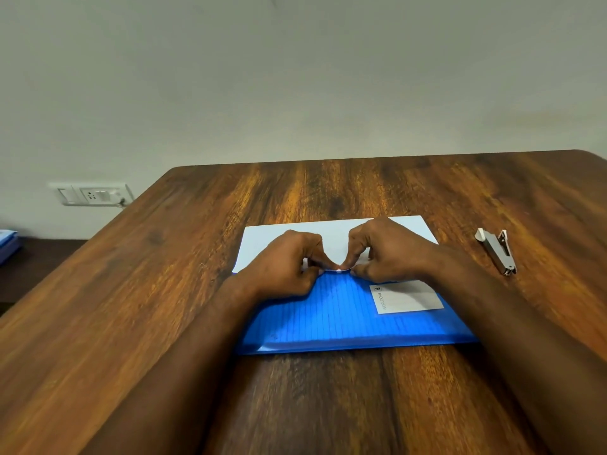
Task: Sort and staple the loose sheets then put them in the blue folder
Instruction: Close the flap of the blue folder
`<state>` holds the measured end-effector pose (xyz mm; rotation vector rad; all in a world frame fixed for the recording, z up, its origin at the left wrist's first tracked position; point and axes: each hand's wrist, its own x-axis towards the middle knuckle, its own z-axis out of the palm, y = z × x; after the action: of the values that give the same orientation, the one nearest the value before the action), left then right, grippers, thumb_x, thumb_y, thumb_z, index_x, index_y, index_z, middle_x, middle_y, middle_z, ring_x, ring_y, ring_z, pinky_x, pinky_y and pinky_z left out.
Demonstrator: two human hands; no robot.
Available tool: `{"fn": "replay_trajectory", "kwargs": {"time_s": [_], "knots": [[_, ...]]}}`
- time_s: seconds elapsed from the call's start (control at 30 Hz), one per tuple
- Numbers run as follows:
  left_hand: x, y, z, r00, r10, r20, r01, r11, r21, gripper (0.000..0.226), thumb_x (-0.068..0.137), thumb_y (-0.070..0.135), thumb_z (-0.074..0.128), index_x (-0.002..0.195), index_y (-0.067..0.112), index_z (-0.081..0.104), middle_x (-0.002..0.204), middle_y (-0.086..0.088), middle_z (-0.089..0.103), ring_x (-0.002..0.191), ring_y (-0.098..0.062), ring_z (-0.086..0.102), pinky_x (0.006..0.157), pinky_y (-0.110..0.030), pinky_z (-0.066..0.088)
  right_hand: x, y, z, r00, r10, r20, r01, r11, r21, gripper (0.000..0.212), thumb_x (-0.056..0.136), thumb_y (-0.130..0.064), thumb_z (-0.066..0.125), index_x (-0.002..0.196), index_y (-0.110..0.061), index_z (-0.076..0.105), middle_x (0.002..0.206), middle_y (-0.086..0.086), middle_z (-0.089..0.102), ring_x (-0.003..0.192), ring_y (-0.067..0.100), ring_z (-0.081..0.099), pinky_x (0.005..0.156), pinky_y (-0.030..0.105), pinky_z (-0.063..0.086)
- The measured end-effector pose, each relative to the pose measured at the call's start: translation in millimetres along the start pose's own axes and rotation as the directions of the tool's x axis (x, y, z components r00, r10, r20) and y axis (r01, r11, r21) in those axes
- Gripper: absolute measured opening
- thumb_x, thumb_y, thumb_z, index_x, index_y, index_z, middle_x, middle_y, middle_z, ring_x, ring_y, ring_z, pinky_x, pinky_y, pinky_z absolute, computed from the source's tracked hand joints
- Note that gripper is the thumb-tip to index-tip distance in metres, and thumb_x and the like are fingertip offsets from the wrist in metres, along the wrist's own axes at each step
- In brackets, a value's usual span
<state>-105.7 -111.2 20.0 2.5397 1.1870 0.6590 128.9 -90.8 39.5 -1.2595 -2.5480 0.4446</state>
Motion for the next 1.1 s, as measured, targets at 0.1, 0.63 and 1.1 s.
{"fn": "replay_trajectory", "kwargs": {"time_s": [0.1,0.63,1.1], "knots": [[2.1,5.1,-1.2,0.999,0.012,0.03,-0.014,0.998,0.063,0.03,0.082,0.018,0.067,0.108,0.02,0.082,0.097,0.012,0.072,0.091,-0.007,0.065,0.081,-0.027,0.059,-0.1,-4.5,-1.2,1.0,0.001,0.017,0.0,0.999,-0.038,0.021,0.083,-0.017,0.081,0.101,-0.027,0.085,0.1,-0.018,0.071,0.093,0.005,0.062,0.084,0.025,0.054],[-9.1,12.5,12.2,0.989,-0.127,-0.076,0.135,0.984,0.116,0.041,0.092,0.061,0.064,0.113,0.028,0.078,0.099,0.016,0.064,0.091,-0.006,0.058,0.076,-0.024,0.047,-16.1,-7.5,7.0,0.983,0.148,-0.113,-0.145,0.989,0.033,0.029,0.085,-0.055,0.079,0.099,-0.03,0.085,0.1,-0.018,0.07,0.093,0.008,0.063,0.083,0.031,0.058],[-59.5,22.3,17.5,0.557,-0.712,-0.427,0.814,0.569,0.114,0.094,0.081,0.076,0.062,0.15,0.015,0.04,0.157,-0.015,0.044,0.141,-0.037,0.045,0.116,-0.054,0.041,-85.9,12.1,4.8,0.558,0.738,-0.378,-0.787,0.616,0.041,0.077,0.067,-0.08,0.077,0.111,-0.019,0.063,0.11,0.006,0.071,0.097,0.026,0.068,0.075,0.04,0.06]]}}
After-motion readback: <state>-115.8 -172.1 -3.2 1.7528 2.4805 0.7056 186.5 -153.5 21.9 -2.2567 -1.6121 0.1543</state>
